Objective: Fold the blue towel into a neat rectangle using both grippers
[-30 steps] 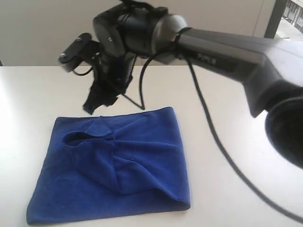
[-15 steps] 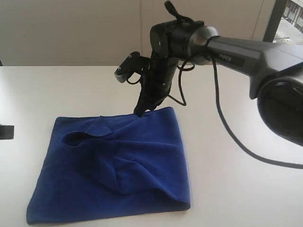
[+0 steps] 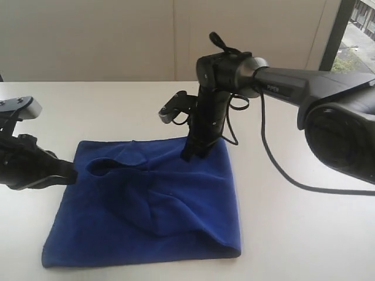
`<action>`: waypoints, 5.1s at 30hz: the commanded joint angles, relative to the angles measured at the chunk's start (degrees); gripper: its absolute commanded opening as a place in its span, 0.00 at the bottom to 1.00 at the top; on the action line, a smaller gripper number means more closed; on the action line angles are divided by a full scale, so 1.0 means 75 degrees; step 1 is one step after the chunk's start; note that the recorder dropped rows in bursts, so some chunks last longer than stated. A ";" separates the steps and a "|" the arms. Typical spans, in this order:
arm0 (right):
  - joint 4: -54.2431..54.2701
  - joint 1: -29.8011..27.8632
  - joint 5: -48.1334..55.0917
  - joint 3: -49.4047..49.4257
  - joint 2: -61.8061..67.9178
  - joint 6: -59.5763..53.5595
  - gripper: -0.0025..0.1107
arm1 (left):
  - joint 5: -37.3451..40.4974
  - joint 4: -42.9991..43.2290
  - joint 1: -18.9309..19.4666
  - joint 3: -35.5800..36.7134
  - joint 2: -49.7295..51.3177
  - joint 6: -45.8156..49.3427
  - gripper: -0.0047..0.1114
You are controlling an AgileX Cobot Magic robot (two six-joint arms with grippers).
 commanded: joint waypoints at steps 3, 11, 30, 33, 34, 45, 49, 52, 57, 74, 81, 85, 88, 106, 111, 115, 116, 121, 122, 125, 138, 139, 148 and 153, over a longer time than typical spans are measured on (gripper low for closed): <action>-0.0893 -0.0863 0.0381 0.0521 0.0144 0.0033 0.02 | 0.0146 -0.1309 -0.0035 -0.0047 0.0110 0.1458 0.04; -0.1463 -0.1188 -0.0225 0.1061 -0.0180 -0.0421 0.02 | 0.1229 -0.3210 -0.0035 -0.0047 0.0255 0.4150 0.04; -0.0105 0.0523 -0.0779 0.3639 -0.2500 0.0427 0.02 | 0.2325 -0.3461 -0.0035 -0.0865 0.0305 0.5088 0.04; -0.0105 0.0789 -0.1590 0.4304 -0.2497 0.0440 0.02 | 0.2305 -0.3175 -0.0035 -0.0846 0.0305 0.5118 0.04; -0.0105 0.0914 -0.1832 0.4610 -0.2481 0.0410 0.02 | 0.2288 -0.3020 -0.0035 -0.0846 0.0305 0.5118 0.04; -0.0937 0.1055 -0.0960 0.6104 -0.2529 -0.0167 0.02 | 0.2311 -0.2946 -0.0035 -0.0846 0.0305 0.5668 0.04; -0.1588 0.1055 -0.0832 0.6703 -0.2721 -0.0244 0.02 | 0.2360 -0.2946 -0.0035 -0.0846 0.0305 0.5715 0.04; -0.1710 0.1055 -0.0797 0.7009 -0.2989 -0.0244 0.02 | 0.2463 -0.2960 -0.0035 -0.0846 0.0305 0.5891 0.04; -0.1646 0.1055 -0.1090 0.7193 -0.3590 0.0097 0.02 | 0.2310 -0.3375 -0.0035 -0.0864 0.0305 0.5734 0.04; -0.1808 0.1055 -0.2113 0.6545 -0.5065 0.1795 0.02 | 0.5421 0.4467 -0.0806 -0.5702 0.2476 -0.2088 0.04; -0.2195 0.1055 -0.1989 0.6545 -0.5065 0.2497 0.02 | 0.3907 0.2718 -0.1703 -0.5729 0.2914 -0.0655 0.04; -0.2381 0.0801 -0.1978 0.6545 -0.5065 0.3316 0.02 | 0.2515 0.3989 -0.2364 -0.5753 0.2964 -0.1368 0.04; -0.2368 0.0635 -0.1801 0.6559 -0.5065 0.3819 0.02 | 0.2487 0.5164 -0.2608 -0.5949 0.3172 -0.2500 0.04; -0.1143 0.0611 -0.3999 0.8457 -0.5079 0.4029 0.02 | 0.1146 0.3782 -0.3514 -0.6351 0.4337 -0.0419 0.41; -0.1107 0.0611 -0.4241 0.8558 -0.5079 0.4044 0.02 | 0.0624 0.3880 -0.3954 -0.6351 0.4673 -0.0332 0.41; -0.1107 0.0611 -0.4304 0.8558 -0.5066 0.4044 0.02 | 0.0622 0.3942 -0.4001 -0.6351 0.4897 -0.0276 0.41; -0.1107 0.0611 -0.4324 0.8558 -0.5066 0.4044 0.02 | 0.0635 0.3958 -0.4001 -0.6351 0.4928 -0.0168 0.41; -0.1107 0.0611 -0.4369 0.8558 -0.4962 0.4044 0.02 | 0.0710 0.4123 -0.4001 -0.6351 0.4928 0.0470 0.41; -0.1107 0.0611 -0.4369 0.8558 -0.4914 0.4044 0.02 | 0.0710 0.4236 -0.4001 -0.6351 0.4928 0.0506 0.41; -0.1107 0.0611 -0.4376 0.8558 -0.4774 0.4044 0.02 | 0.0769 0.4637 -0.4001 -0.6351 0.4979 0.0491 0.41; -0.1107 0.0611 -0.4427 0.8558 -0.4613 0.4044 0.02 | 0.1063 0.5342 -0.4001 -0.6336 0.5182 0.0461 0.41; -0.1107 0.0611 -0.4427 0.8558 -0.4613 0.4044 0.02 | 0.1010 0.5358 -0.4001 -0.6336 0.5200 0.0447 0.41; -0.1107 0.0611 -0.4427 0.8558 -0.4613 0.4044 0.02 | 0.0868 0.5358 -0.4014 -0.6336 0.5200 0.0343 0.19; -0.1107 0.0611 -0.4442 0.8558 -0.4613 0.4044 0.02 | 0.0761 0.5358 -0.4014 -0.6336 0.5187 -0.0299 0.23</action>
